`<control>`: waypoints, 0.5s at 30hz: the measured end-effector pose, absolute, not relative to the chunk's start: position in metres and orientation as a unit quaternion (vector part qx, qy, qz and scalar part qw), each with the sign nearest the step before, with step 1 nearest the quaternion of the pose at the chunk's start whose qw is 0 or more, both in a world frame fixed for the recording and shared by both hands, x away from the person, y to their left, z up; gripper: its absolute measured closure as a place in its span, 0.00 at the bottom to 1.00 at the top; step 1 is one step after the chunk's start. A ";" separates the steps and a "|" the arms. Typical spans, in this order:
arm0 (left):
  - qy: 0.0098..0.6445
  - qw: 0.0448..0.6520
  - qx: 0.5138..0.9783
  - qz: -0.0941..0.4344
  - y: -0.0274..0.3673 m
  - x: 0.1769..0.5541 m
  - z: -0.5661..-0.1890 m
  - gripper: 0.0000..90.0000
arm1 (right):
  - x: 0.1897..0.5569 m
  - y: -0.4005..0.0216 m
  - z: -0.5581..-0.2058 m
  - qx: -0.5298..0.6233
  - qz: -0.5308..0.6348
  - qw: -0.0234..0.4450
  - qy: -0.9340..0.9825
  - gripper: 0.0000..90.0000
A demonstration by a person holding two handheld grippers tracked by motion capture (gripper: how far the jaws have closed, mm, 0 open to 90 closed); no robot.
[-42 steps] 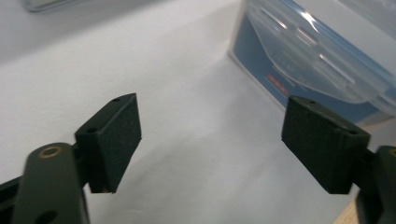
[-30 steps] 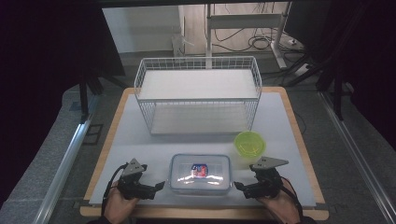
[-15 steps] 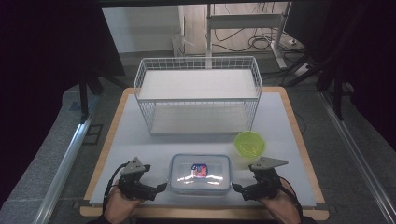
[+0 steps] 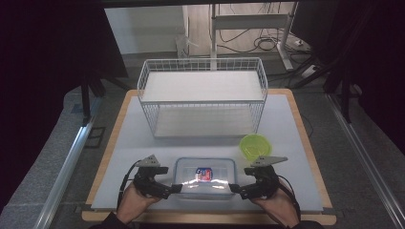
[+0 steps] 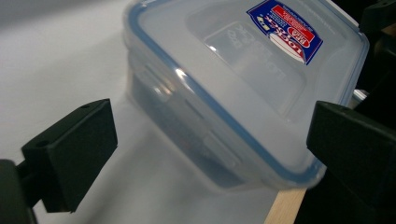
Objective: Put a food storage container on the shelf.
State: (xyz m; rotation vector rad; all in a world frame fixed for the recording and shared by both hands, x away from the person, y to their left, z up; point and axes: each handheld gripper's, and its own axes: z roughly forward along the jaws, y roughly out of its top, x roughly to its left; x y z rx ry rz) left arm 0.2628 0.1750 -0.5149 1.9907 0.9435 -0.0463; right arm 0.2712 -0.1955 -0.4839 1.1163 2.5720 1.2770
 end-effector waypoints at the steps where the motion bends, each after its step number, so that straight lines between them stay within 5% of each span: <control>1: 0.382 0.452 0.806 -0.019 0.175 0.263 -0.515 0.01 | 0.271 -0.196 -0.484 0.362 0.414 0.030 0.834 0.12; 7: 0.377 0.456 0.802 -0.084 0.163 0.278 -0.522 0.00 | 0.282 -0.184 -0.494 0.376 0.414 -0.024 0.829 0.12; 15: 0.384 0.451 0.800 -0.096 0.162 0.275 -0.524 0.00 | 0.289 -0.178 -0.500 0.396 0.412 -0.076 0.817 0.12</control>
